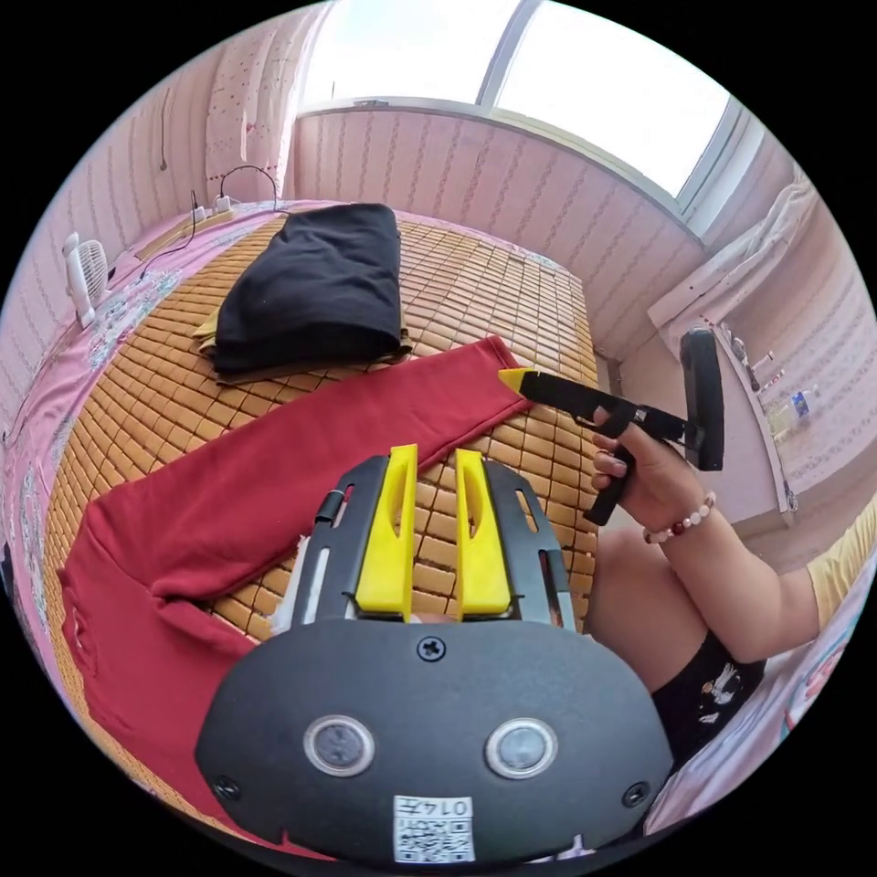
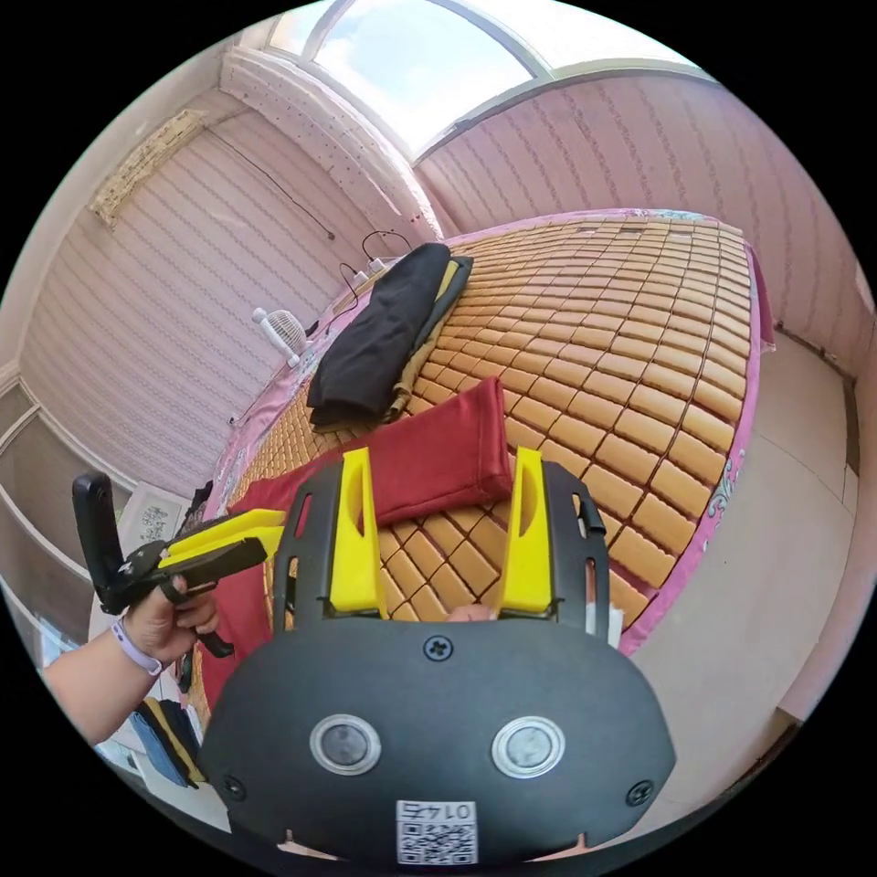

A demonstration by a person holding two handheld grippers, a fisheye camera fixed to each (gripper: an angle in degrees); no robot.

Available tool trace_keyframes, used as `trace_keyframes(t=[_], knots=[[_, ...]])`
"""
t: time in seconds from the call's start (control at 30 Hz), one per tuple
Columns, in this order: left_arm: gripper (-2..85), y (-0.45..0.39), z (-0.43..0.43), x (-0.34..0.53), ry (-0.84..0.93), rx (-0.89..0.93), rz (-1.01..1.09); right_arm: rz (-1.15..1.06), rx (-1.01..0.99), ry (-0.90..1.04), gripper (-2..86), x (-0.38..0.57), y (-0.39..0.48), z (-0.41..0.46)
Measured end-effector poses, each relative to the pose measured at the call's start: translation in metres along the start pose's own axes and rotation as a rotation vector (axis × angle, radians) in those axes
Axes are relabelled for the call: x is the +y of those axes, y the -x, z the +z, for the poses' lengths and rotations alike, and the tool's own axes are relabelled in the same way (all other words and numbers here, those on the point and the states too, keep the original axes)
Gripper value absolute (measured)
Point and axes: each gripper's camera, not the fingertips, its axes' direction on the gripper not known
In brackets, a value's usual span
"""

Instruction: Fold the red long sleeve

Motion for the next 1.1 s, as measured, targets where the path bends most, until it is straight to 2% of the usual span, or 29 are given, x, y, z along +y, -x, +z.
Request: trace_keyframes(t=[0.23,0.37,0.43,0.57,0.6,0.7,0.87,1.0,1.1], knots=[[9.2,-0.008,0.058,-0.02,0.154,-0.099,0.054,0.068,0.021,0.009,12.9,-0.012,-0.023,-0.003],[6.0,-0.012,0.059,-0.011,0.117,-0.145,0.075,0.174,-0.022,0.058,8.8,-0.016,-0.035,-0.005],[4.1,-0.01,0.056,-0.006,0.102,-0.167,0.053,0.171,-0.127,0.053,8.2,-0.016,-0.043,-0.009],[2.3,0.008,0.038,0.014,0.025,-0.063,-0.101,0.138,-0.318,0.024,7.5,-0.015,-0.05,-0.017],[2.2,0.011,0.032,0.018,0.004,-0.044,-0.139,0.129,-0.422,0.03,7.3,-0.013,-0.052,-0.02],[1.8,0.019,-0.011,0.057,-0.18,0.006,-0.259,0.074,-0.605,-0.016,6.8,-0.004,-0.042,-0.033],[3.5,0.021,-0.091,0.145,-0.457,-0.04,-0.299,-0.185,-0.751,-0.061,6.3,0.01,0.031,-0.059],[4.9,0.029,-0.137,0.198,-0.564,-0.035,-0.347,-0.441,-0.968,-0.13,6.0,0.013,0.151,-0.087],[4.9,0.034,-0.181,0.261,-0.651,-0.09,-0.435,-0.639,-1.102,-0.094,6.0,0.024,0.259,-0.099]])
